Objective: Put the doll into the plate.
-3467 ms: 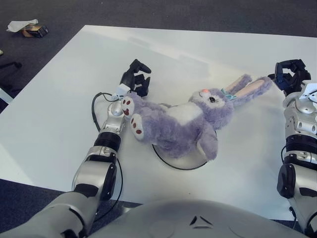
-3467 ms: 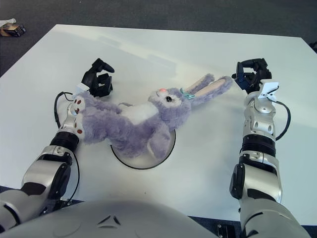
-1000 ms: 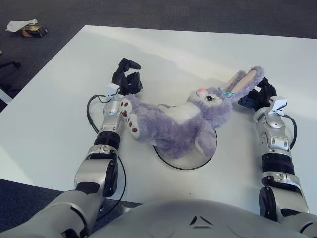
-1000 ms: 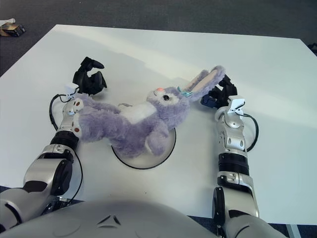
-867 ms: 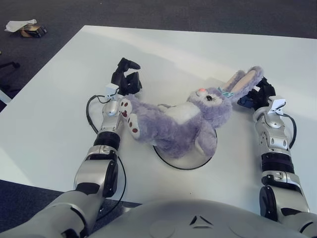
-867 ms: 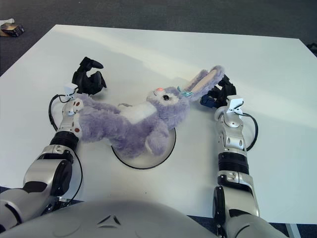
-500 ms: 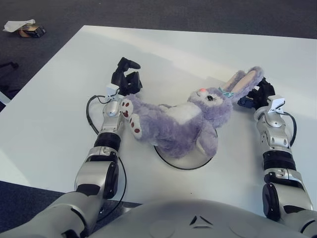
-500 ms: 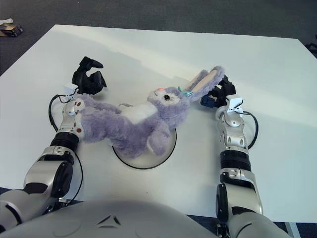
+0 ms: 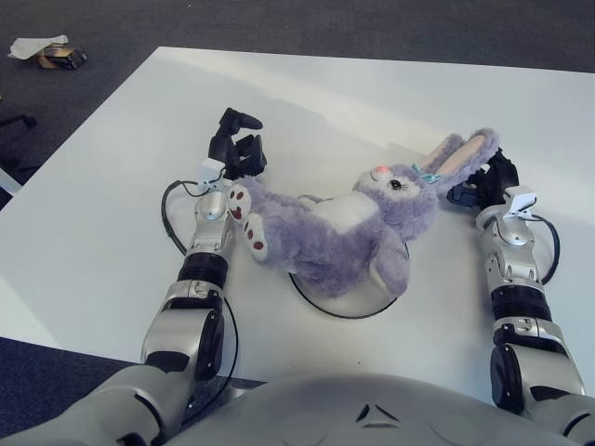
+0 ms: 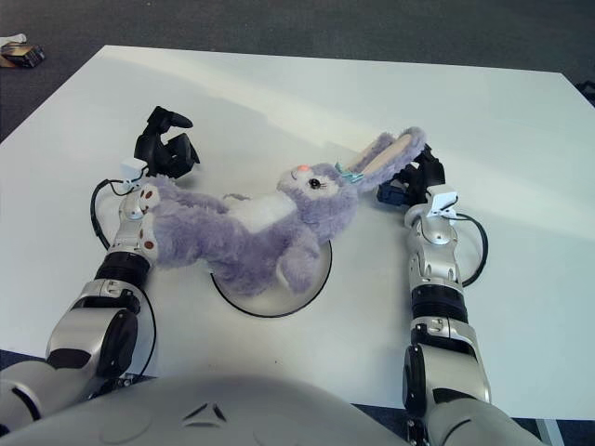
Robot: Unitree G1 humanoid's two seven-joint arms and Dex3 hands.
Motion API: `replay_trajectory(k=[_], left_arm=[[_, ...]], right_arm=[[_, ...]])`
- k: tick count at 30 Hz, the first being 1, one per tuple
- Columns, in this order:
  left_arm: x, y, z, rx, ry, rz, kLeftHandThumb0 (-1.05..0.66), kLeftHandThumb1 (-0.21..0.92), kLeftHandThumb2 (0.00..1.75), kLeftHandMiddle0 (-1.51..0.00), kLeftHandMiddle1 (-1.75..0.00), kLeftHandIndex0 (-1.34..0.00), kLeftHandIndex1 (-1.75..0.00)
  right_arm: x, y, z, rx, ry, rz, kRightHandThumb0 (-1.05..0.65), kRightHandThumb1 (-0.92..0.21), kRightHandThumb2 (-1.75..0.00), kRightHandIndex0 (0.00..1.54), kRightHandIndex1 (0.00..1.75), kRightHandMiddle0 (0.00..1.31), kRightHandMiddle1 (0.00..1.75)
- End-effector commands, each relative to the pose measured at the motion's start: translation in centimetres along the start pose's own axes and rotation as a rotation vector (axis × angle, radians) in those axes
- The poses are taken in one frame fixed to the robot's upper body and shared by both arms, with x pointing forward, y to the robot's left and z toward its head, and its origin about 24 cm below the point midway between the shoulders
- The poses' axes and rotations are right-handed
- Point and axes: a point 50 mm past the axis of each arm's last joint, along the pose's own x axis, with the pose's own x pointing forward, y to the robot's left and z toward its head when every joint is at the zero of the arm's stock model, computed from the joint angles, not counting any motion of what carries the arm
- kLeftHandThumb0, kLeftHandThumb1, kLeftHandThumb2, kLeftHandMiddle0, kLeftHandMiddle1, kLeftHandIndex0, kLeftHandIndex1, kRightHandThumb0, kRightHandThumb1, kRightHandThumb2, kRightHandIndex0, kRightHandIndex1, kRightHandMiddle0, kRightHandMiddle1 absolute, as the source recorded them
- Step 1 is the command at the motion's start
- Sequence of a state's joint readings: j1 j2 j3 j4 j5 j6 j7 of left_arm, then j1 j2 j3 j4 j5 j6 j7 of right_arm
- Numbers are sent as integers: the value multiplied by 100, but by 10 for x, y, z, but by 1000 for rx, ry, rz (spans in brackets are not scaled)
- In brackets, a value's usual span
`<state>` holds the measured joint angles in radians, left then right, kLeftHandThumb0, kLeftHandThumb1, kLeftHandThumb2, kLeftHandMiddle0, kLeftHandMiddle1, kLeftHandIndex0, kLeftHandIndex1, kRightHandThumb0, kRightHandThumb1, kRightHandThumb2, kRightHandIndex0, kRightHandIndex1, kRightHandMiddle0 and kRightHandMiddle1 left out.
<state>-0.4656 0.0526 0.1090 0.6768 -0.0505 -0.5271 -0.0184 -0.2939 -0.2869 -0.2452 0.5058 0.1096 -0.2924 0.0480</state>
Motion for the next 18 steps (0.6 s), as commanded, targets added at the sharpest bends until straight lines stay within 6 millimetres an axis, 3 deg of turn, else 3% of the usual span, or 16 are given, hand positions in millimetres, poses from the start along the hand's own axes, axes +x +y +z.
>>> replay_trajectory(k=[1,18], left_arm=[[-24,-1,-25,12,111,24,-40,59,97,-100,-175,-40,-175],[-27,-1,-23,64,89,35,-40,60,96,-106,-175,-40,-175]], right_arm=[[-16,0,-24,38,79,-9,-36,-41,-120,99,175,51,175],[-22,5,-18,126,-103,-68,-46,-39,-122,118,175,56,175]])
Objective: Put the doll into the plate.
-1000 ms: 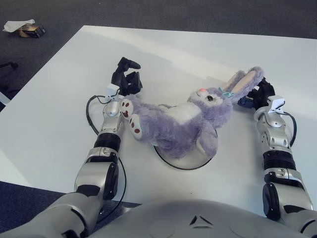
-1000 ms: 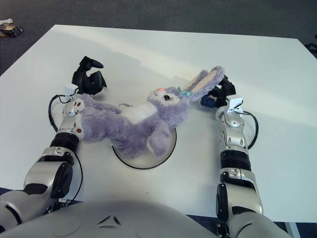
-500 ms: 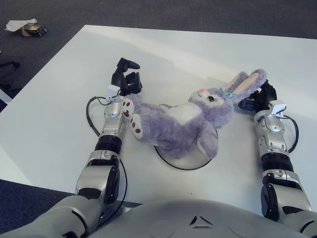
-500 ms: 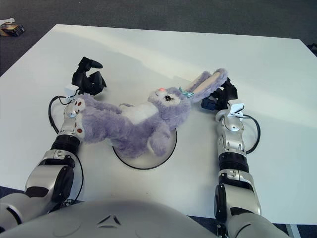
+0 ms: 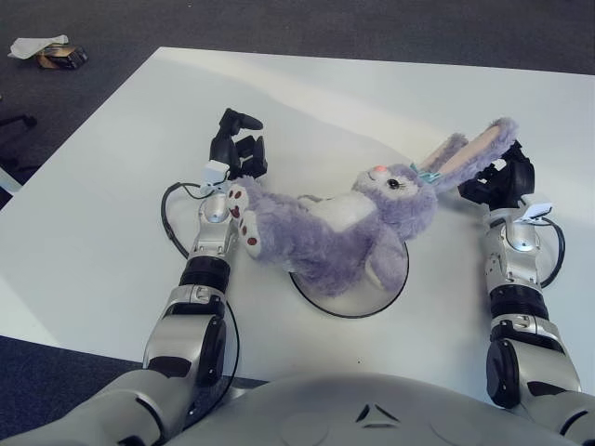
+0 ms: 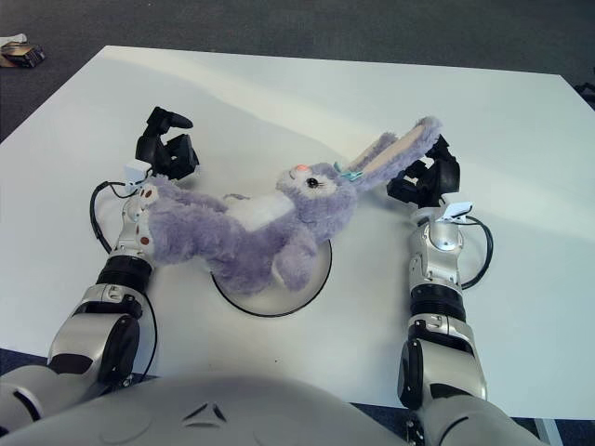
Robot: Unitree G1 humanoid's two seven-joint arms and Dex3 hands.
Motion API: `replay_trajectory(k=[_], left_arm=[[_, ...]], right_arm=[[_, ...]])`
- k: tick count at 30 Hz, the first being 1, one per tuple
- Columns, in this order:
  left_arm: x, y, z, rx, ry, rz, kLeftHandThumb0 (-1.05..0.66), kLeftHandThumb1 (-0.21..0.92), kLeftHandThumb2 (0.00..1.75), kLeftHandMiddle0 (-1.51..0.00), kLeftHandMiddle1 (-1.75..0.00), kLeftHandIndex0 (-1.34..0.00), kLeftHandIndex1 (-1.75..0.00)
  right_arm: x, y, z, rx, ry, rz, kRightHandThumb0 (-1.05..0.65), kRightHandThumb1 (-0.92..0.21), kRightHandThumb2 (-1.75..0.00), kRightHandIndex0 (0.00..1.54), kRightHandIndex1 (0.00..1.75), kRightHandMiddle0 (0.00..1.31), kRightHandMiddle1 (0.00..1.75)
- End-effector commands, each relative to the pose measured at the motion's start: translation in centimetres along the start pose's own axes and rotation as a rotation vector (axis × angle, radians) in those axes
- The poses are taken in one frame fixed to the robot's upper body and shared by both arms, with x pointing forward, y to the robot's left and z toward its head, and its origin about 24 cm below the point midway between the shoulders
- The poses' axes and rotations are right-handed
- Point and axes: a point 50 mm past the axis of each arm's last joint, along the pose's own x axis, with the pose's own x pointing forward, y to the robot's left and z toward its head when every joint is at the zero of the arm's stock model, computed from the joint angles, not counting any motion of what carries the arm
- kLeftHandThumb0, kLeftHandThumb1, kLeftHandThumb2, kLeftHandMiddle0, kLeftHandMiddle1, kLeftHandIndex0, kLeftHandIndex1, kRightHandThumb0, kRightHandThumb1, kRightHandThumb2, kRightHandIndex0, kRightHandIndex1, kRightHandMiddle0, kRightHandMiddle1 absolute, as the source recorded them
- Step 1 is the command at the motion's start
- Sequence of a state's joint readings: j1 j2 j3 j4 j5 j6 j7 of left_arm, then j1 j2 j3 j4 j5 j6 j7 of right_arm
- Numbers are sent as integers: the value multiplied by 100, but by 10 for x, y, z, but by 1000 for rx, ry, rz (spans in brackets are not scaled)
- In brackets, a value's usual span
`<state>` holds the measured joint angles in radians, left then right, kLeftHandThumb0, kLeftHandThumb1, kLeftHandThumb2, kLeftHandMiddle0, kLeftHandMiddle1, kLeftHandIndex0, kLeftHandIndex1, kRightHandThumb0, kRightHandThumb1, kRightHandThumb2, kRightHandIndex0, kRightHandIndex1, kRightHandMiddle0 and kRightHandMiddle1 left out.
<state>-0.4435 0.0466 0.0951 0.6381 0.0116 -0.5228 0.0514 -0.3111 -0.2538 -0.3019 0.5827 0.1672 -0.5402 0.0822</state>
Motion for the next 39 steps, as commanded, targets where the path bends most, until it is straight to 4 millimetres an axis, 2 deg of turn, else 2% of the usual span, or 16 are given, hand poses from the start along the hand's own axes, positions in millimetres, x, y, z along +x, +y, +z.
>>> replay_trajectory(k=[1,39], left_arm=[[-24,1,-24,18,100,2,-40,60,96,-106,-175,-40,-175],[-24,0,-25,-1,98,-39,-40,59,97,-110,-175,-40,-175]], right_arm=[[-23,7,-23,43,83,-28,-46,-39,-122,118,175,56,175],[-25,9,-25,6,114,43,-45,-42,-119,120,175,54,175]])
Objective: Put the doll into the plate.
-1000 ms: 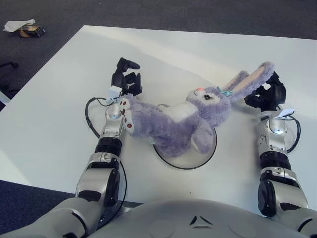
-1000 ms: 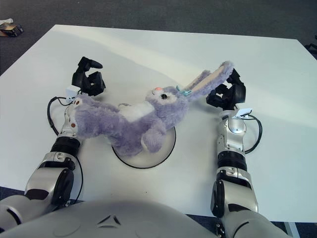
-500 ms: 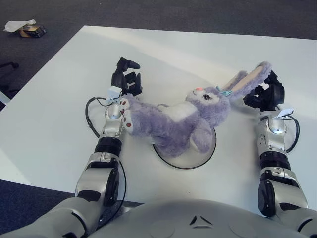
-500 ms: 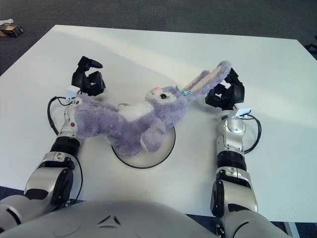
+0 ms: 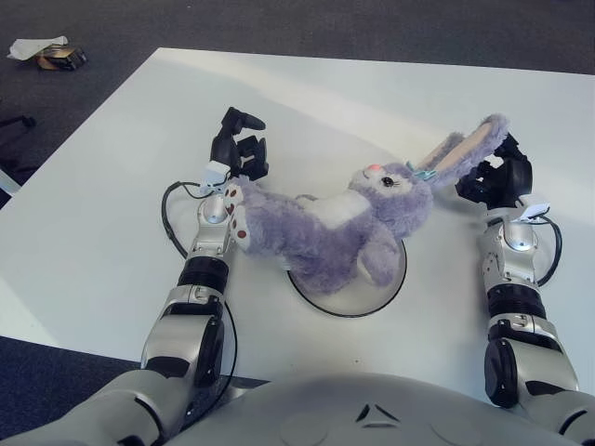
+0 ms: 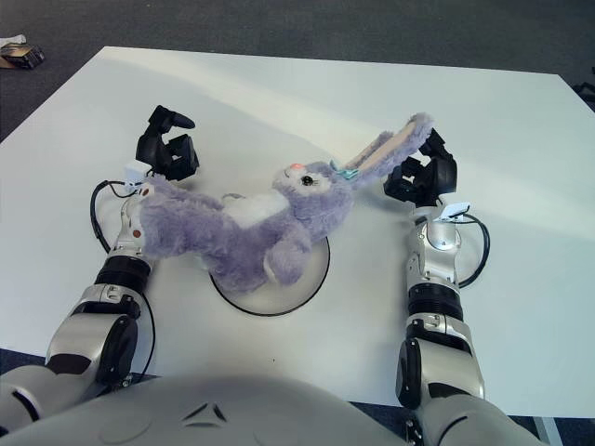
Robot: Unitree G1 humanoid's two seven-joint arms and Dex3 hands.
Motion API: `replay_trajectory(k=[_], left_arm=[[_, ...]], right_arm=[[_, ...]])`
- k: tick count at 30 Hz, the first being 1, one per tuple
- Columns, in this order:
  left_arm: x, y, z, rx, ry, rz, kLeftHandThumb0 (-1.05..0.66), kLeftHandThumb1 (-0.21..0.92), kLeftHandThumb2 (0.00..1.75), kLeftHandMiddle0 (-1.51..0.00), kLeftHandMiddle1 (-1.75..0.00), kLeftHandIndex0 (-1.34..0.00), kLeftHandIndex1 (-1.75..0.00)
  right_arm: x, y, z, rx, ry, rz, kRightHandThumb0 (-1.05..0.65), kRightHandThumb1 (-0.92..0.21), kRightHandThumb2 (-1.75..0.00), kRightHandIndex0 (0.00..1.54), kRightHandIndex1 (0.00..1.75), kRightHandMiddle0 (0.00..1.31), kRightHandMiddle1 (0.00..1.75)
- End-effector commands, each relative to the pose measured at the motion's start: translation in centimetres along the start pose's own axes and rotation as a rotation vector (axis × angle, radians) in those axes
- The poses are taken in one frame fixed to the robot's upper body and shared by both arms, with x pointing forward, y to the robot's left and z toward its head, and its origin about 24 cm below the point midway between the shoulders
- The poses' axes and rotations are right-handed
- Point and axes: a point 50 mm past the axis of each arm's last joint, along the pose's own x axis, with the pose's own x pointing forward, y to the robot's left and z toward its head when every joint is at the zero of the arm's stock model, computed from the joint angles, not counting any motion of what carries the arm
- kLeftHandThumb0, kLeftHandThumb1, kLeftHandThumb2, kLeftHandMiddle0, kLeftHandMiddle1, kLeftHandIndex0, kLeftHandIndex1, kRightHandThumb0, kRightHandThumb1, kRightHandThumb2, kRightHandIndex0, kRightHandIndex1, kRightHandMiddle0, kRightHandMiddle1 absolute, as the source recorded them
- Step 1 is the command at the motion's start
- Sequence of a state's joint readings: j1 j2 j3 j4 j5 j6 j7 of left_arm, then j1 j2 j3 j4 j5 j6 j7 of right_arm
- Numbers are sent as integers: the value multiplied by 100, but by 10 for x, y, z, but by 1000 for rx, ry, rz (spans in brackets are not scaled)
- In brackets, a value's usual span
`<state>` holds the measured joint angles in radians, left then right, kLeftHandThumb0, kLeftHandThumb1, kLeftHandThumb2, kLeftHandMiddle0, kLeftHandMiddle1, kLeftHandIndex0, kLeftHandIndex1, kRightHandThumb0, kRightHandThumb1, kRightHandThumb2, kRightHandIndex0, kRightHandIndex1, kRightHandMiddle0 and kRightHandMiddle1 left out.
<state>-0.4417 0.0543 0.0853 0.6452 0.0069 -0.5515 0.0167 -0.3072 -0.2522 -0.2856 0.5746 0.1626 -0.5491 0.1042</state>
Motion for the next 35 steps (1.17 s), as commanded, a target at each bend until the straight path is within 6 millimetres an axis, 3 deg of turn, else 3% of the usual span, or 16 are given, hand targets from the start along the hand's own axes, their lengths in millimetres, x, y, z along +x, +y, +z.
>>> replay_trajectory(k=[1,27,35], left_arm=[[-24,0,-25,-9,119,1,-40,59,97,-111,-175,-40,-175],[-24,-1,-24,-21,122,-18,-40,59,97,-108,-175,-40,-175],[-24,-1,-26,-37,151,-41,-40,59,97,-108,-175,-40,-175]], right_arm=[[-24,5,-26,12,125,4,-45,-42,-119,121,175,54,175],[-23,4,-29,-26,207,44,-45,-42,-119,124,175,53,175],[-20,5,-29,-113,286,114,-44,-45,-114,117,175,51,175]])
